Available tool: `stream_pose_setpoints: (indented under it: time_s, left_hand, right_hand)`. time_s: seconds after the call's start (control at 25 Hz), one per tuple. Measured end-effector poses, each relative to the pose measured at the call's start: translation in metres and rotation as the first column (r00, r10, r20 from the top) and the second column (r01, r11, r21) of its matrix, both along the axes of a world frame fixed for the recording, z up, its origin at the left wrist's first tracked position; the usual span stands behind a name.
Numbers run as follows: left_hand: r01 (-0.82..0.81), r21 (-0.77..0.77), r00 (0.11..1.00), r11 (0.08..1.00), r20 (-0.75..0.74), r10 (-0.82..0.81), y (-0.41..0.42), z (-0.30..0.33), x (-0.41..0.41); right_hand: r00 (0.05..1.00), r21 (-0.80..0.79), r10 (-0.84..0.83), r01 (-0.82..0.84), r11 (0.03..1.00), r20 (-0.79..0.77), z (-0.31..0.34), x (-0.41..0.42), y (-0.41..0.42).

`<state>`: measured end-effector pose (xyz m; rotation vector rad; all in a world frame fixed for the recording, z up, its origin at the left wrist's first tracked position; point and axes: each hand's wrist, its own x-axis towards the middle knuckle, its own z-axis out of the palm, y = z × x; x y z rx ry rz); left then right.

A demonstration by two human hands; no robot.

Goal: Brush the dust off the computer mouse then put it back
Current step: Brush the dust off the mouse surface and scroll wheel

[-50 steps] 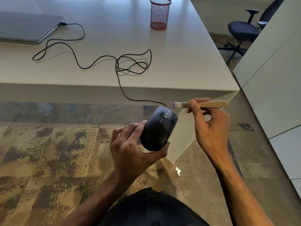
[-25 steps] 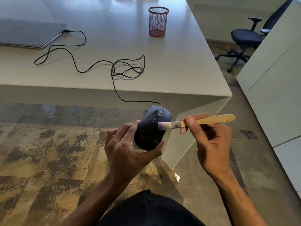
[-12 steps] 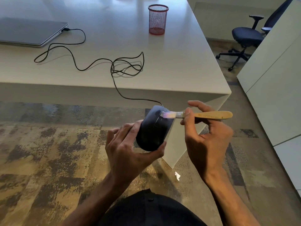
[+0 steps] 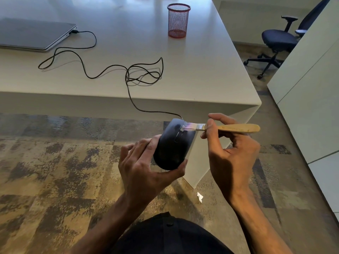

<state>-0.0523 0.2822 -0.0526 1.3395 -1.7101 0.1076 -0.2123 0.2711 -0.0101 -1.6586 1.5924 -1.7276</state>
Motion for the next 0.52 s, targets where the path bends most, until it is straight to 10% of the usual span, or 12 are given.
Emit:
stream_pose_setpoints:
  time_s: [0.52]
  left_hand:
    - [0.012,0.016,1.000,1.000,0.020,-0.012,-0.0030,-0.0015,0.0008]
  right_hand:
    - [0.987,-0.046,0.003,-0.011,0.999,-0.160,0.0019,0.0013,-0.0098]
